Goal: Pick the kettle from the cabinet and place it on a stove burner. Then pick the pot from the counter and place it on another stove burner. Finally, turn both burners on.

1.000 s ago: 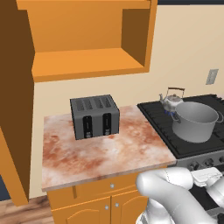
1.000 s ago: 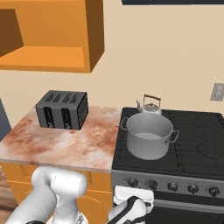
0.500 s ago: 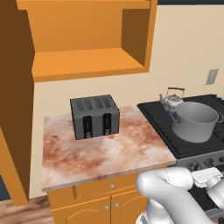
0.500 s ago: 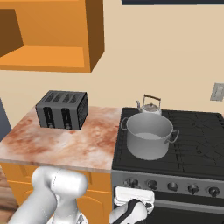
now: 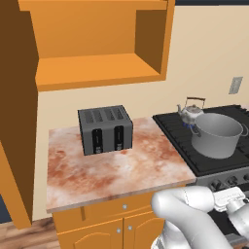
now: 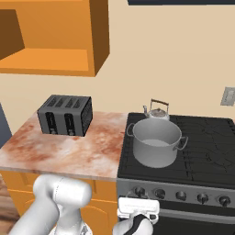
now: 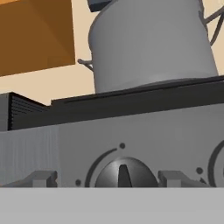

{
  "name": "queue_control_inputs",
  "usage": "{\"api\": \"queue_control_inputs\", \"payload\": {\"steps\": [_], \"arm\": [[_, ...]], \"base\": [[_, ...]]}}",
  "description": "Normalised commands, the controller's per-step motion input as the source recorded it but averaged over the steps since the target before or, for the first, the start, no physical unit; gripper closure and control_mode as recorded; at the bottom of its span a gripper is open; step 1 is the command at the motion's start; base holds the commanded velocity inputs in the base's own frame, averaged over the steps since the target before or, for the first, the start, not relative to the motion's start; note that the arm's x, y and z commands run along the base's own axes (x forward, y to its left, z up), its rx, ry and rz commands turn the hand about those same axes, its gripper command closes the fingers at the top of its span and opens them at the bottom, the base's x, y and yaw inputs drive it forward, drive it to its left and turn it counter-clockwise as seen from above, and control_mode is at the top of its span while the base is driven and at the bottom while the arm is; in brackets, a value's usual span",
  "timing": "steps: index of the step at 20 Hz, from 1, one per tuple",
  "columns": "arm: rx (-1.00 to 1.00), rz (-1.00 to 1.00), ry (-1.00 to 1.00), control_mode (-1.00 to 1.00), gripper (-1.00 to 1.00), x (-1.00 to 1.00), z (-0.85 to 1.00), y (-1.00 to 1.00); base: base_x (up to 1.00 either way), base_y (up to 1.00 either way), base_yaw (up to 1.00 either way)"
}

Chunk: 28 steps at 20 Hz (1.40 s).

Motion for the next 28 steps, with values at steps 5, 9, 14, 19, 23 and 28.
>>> {"api": "queue_control_inputs", "payload": {"steps": [5, 9, 14, 19, 23, 28], "arm": [[-0.04, 0.00, -0.06, -1.00, -1.00, 0.00, 0.04, 0.00], [-0.04, 0.00, -0.05, -1.00, -1.00, 0.05, 0.00, 0.00], [-0.02, 0.00, -0.06, -1.00, -1.00, 0.07, 0.02, -0.07], [-0.04, 0.00, -0.07, -1.00, -1.00, 0.00, 0.00, -0.05], [-0.03, 0.00, -0.07, -1.00, -1.00, 0.08, 0.00, 0.00], [-0.03, 0.00, -0.05, -1.00, -1.00, 0.12, 0.01, 0.00]], "base": [[0.00, 0.00, 0.00], [0.00, 0.00, 0.00], [0.00, 0.00, 0.00], [0.00, 0.00, 0.00], [0.00, 0.00, 0.00], [0.00, 0.00, 0.00]]}}
